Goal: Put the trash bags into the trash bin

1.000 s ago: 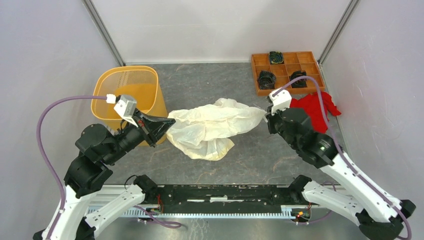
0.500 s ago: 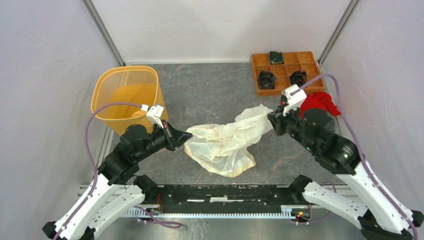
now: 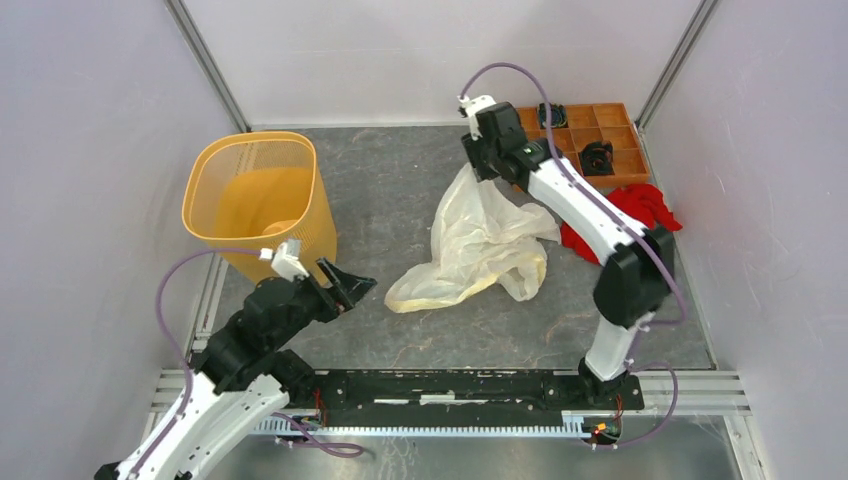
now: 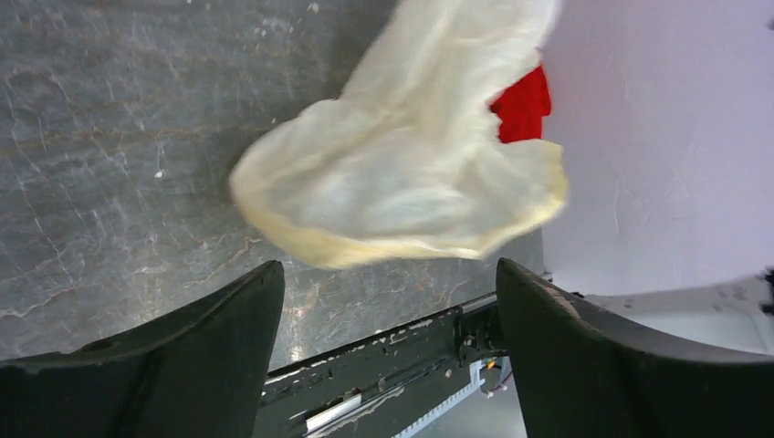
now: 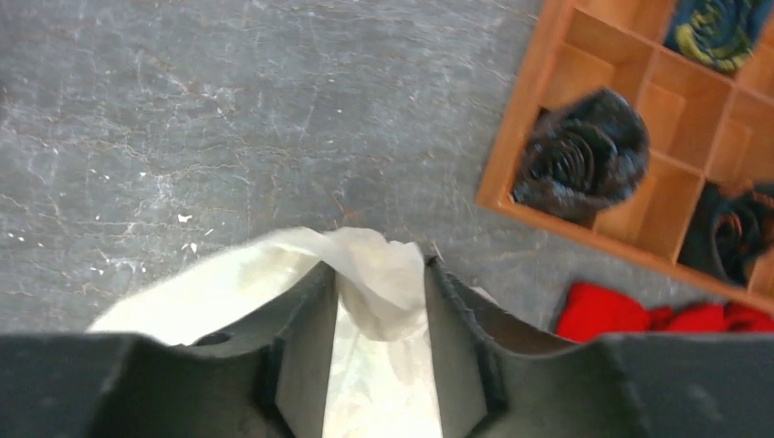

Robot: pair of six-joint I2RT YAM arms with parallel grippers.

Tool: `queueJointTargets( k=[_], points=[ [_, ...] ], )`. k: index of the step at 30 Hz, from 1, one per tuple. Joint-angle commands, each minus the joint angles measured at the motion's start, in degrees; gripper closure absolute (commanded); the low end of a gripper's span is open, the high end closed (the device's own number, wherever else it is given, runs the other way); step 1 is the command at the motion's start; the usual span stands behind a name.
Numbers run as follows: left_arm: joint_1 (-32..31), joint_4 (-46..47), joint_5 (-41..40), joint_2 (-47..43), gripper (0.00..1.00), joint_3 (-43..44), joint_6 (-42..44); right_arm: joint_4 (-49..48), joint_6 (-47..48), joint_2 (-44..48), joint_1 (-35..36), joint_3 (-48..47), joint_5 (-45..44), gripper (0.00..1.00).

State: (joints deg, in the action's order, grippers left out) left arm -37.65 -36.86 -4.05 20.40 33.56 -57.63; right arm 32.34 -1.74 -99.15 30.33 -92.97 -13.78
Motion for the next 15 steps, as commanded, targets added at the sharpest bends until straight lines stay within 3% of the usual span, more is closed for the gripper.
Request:
queueJointTargets(
  k=[1, 5, 11, 15],
  points=[
    [-0.1, -4.5, -3.8, -4.9, 0.04, 5.8, 3.5, 9.1, 5.4, -3.7, 0.6, -12.1, 2.1, 0.48],
    [-0.1, 0.4, -0.9, -4.6, 0.0, 6.5, 10.1, 1.6, 6.0, 11.4, 0.8, 5.9, -0.8, 0.29],
    [-0.1, 16.9, 18.1, 9.8, 0.0, 3.4, 15.5, -3.4, 3.5, 35.3, 0.8, 32.4, 2.3, 0.25],
    [-0.3, 21.4, 20.9, 17.8, 0.0, 4.3, 18.8, -7.1, 1.8, 50.1, 0.9, 48.1, 5.1, 0.23]
  ],
)
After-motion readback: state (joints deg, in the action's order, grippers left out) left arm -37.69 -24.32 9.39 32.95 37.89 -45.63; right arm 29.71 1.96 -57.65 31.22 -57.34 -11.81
